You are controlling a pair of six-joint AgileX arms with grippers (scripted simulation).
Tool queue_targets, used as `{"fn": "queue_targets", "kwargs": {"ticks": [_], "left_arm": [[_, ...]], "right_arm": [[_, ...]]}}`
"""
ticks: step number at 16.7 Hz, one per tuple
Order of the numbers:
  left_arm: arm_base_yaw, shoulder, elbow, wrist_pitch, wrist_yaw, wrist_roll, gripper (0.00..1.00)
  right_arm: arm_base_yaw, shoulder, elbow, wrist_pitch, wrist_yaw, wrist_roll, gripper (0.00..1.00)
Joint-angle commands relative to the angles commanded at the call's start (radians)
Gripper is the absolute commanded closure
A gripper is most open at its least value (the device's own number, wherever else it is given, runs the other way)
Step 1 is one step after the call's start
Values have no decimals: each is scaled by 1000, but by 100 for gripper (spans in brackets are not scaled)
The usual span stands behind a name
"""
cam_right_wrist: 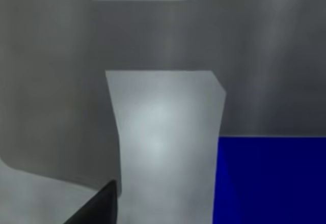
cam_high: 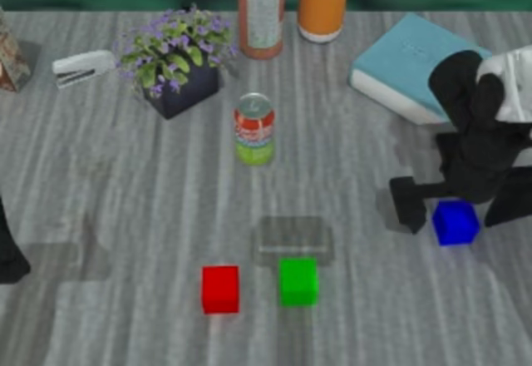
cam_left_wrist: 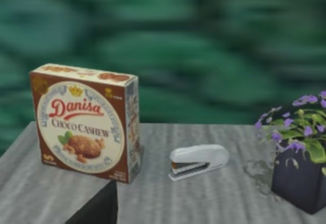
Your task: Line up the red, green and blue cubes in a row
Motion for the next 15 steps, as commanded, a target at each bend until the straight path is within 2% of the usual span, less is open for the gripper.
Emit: {"fn": "queue_targets", "kwargs": {"ticks": [5,15], "left_arm": [[0,0,0,0,0,0,0],[0,0,0,0,0,0,0]], "right_arm": [[1,13,-12,20,0,1,0],[1,13,-12,20,0,1,75]]}}
